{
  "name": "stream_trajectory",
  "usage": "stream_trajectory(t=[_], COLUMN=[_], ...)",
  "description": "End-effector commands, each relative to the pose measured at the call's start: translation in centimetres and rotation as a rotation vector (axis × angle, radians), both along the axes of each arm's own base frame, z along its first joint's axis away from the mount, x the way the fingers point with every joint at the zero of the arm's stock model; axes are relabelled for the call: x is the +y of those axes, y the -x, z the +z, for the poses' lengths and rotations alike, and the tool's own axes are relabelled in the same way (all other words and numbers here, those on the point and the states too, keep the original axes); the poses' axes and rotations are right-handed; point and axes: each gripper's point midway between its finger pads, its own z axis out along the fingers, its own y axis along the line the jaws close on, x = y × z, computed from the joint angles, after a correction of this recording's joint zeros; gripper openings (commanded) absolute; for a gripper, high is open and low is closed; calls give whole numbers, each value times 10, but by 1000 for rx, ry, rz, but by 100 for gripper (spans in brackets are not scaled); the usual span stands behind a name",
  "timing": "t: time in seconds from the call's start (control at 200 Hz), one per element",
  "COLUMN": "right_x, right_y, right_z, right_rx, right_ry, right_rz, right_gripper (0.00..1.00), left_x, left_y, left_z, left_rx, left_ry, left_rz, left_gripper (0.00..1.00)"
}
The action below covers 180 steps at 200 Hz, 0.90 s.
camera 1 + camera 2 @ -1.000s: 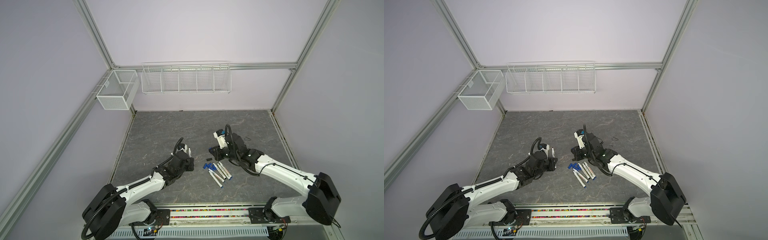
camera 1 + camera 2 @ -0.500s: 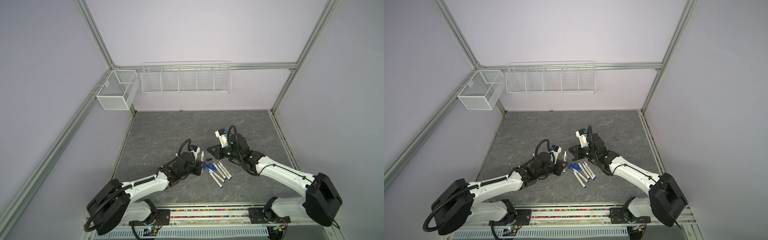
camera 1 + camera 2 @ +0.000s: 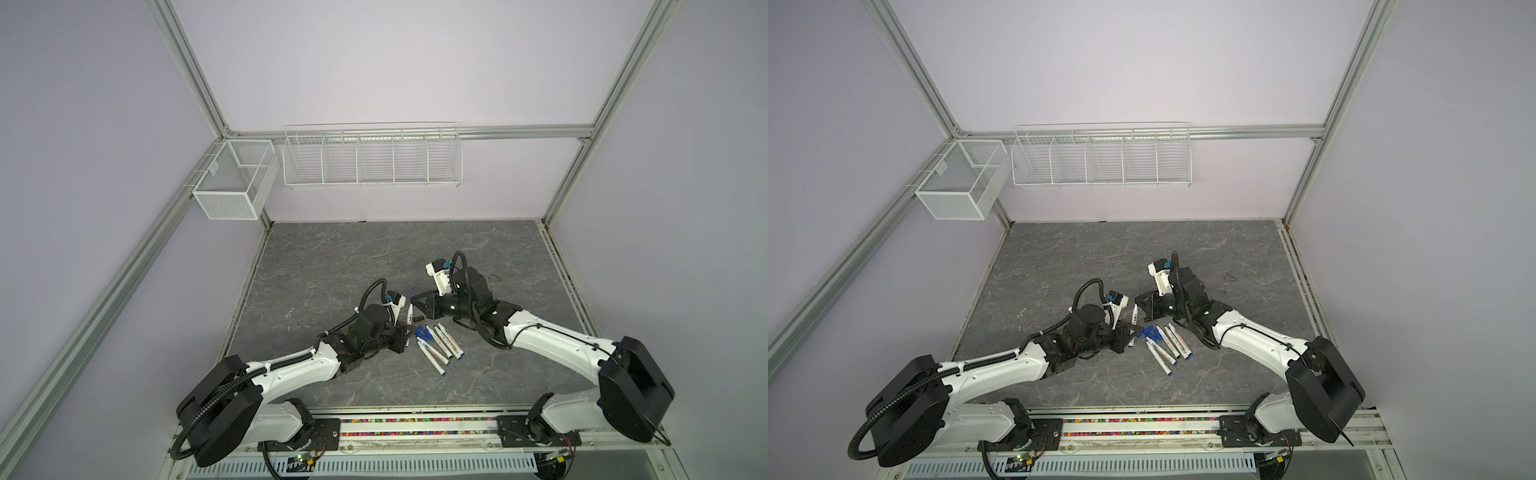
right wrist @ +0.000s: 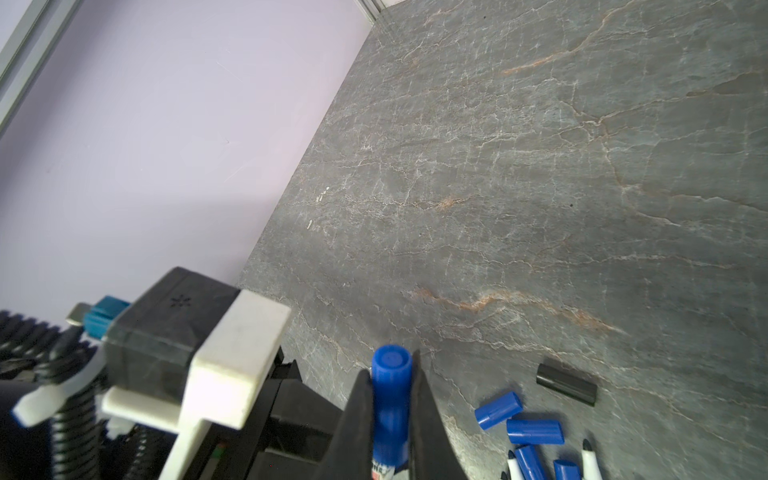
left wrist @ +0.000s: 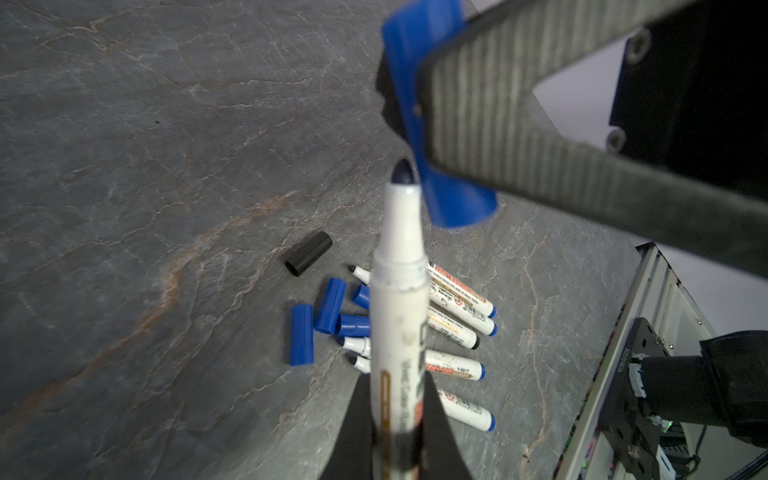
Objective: Insert the pens into the pen caps
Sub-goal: 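Lift the blue cap and bring it above the marker tip in the left gripper, then lower the blue cap onto the marker tip held by the left gripper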
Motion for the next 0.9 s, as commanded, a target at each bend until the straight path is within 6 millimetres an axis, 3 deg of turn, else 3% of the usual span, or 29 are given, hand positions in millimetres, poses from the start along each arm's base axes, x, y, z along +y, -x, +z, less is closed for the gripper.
stream_trajectory(t=[0.0, 0.19, 0.895], right_x=[7, 5, 6], right_y=[-6, -12, -8], right_z=[13, 19, 6], right_rx=[-30, -58, -33], right_ry=[-34, -32, -6], right_rz=[-10, -35, -20], right_gripper=[7, 7, 7], left_x=[-13, -14, -13], left_y=[-1, -1, -1], left_z=[18, 17, 19], left_rx=[-46, -44, -53], left_ry=[35, 31, 35], left_rz=[-41, -43, -42], left_gripper=[0, 0, 0])
